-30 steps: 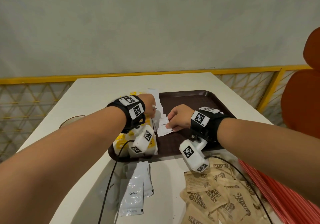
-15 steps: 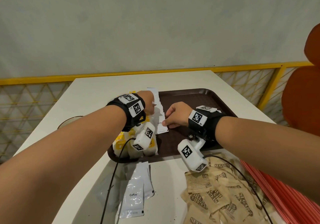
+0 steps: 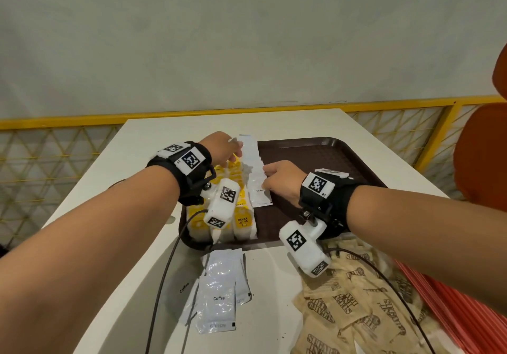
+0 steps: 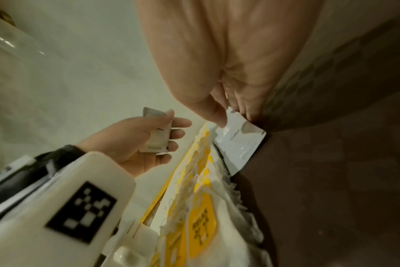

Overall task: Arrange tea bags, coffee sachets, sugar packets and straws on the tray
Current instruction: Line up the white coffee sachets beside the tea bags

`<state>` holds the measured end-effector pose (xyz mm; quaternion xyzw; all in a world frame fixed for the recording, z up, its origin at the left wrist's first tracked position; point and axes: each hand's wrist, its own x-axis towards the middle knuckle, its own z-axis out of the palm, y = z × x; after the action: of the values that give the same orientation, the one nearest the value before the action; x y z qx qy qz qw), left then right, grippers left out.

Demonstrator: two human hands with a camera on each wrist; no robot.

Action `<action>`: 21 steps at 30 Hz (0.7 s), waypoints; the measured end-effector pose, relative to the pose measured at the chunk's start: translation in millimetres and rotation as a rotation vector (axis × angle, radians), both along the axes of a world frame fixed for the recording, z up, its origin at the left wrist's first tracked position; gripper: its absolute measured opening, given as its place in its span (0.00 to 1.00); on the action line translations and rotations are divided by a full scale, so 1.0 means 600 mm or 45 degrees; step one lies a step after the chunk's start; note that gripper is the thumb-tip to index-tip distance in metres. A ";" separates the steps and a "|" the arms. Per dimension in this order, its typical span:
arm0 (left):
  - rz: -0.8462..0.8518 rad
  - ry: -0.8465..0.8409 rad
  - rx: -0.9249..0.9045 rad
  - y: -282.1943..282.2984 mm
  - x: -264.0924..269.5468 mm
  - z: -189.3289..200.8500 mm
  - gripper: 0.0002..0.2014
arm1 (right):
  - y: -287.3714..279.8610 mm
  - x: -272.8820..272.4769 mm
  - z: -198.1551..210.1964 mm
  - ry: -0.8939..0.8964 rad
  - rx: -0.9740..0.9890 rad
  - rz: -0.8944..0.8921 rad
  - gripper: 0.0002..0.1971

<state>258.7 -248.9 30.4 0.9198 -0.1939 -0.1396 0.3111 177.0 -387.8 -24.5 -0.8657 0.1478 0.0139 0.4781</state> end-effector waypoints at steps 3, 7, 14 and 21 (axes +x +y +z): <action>-0.090 0.036 -0.186 0.004 -0.022 -0.001 0.22 | -0.008 -0.005 0.023 -0.128 0.119 -0.028 0.26; -0.343 0.020 -0.236 -0.003 -0.057 -0.004 0.22 | -0.012 -0.032 0.068 -0.184 0.635 0.138 0.17; -0.240 -0.276 -0.089 -0.017 -0.043 -0.017 0.09 | -0.033 -0.066 0.042 0.031 0.324 0.005 0.07; -0.270 -0.318 0.476 -0.033 -0.009 -0.025 0.10 | -0.026 -0.046 0.015 0.113 0.014 -0.018 0.14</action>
<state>253.0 -268.9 15.1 0.9460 -0.2972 -0.0901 0.0927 149.1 -403.3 -15.7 -0.8605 0.1749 0.0495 0.4758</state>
